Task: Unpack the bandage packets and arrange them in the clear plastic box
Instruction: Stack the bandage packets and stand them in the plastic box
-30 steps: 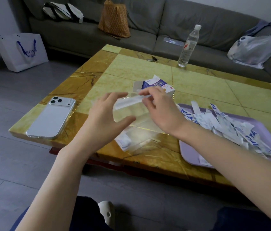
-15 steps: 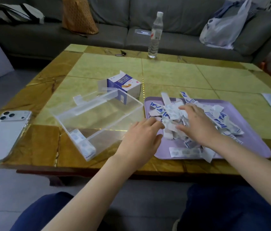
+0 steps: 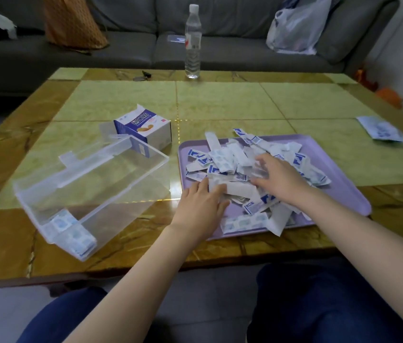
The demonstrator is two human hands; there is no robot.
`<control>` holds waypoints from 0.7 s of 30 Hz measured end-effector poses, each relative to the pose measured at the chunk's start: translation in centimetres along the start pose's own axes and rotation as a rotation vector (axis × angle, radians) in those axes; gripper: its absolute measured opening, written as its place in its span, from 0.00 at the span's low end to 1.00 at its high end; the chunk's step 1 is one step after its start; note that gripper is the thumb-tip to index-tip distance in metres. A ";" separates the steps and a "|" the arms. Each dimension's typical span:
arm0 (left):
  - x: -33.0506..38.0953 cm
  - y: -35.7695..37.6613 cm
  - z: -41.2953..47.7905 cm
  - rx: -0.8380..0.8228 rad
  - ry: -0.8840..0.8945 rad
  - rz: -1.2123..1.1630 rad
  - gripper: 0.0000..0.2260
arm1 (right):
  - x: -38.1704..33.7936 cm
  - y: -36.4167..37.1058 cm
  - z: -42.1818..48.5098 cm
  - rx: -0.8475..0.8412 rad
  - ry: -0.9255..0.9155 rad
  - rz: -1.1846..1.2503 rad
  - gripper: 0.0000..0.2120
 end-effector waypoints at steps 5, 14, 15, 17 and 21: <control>0.5 -0.1 1.0 0.043 -0.033 -0.085 0.15 | 0.0 -0.7 0.4 0.045 -0.016 -0.004 0.10; 0.7 -0.7 2.3 0.168 -0.065 -0.110 0.08 | 0.3 -2.6 -0.6 0.233 -0.033 0.061 0.08; 0.7 -0.8 2.4 0.171 -0.064 -0.113 0.08 | 0.0 -2.7 -0.9 0.257 -0.040 0.066 0.08; 0.8 -0.9 2.5 0.173 -0.061 -0.123 0.09 | -0.6 -2.8 -1.4 0.303 -0.066 0.082 0.12; 0.9 -1.2 2.3 0.187 -0.029 -0.202 0.10 | -1.7 -2.7 -1.7 0.354 -0.129 0.116 0.05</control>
Point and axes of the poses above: each hand's wrist, its own z-axis towards the middle knuckle, its own y-axis out of the palm, x = y × z, the point moved 3 cm from there along z, towards the middle knuckle, and after that the axes turned 15 degrees about -x, right-handed, at the moved point
